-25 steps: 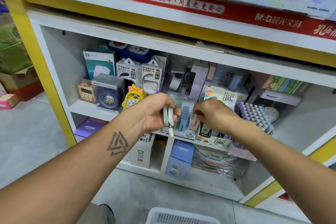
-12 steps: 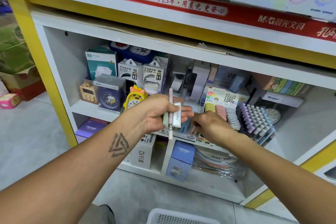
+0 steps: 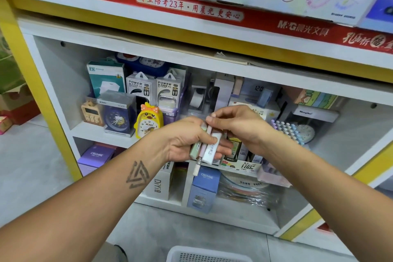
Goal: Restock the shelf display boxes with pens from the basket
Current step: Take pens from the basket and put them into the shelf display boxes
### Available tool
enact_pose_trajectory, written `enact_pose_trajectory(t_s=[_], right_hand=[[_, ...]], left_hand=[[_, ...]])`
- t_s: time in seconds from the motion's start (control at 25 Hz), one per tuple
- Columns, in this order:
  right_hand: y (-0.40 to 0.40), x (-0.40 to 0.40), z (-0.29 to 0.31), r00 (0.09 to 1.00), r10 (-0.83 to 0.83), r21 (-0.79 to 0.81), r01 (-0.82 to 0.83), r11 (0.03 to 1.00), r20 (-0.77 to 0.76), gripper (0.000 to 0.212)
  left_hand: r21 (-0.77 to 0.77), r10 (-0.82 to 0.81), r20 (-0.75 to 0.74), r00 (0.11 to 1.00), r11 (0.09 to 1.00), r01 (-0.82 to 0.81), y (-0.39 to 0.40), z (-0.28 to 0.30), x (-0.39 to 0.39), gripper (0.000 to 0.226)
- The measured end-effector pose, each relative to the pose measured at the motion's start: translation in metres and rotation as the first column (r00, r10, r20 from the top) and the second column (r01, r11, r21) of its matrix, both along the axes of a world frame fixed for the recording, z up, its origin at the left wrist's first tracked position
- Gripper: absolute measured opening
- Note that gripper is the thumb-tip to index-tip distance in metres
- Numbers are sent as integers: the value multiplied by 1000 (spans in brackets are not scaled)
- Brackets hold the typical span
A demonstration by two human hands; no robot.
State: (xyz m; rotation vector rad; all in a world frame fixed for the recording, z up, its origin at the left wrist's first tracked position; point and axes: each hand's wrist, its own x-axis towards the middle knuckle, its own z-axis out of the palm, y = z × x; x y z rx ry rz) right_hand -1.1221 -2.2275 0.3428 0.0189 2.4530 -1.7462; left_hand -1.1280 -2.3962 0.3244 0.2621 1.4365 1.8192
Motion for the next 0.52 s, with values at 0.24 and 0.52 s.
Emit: enact_pose_trajectory(t_s=[0.24,0.52], right_hand=[[59,5,12,957,-290,-376,270,886,5,12],[126,45,7,949,-1,338,113,934,-315,7]], left_hand=[[-23,-100,-19,995,995,99,21,-1,3,25],[-222,-56,-255,965,975,-2,64,-7,2,15]])
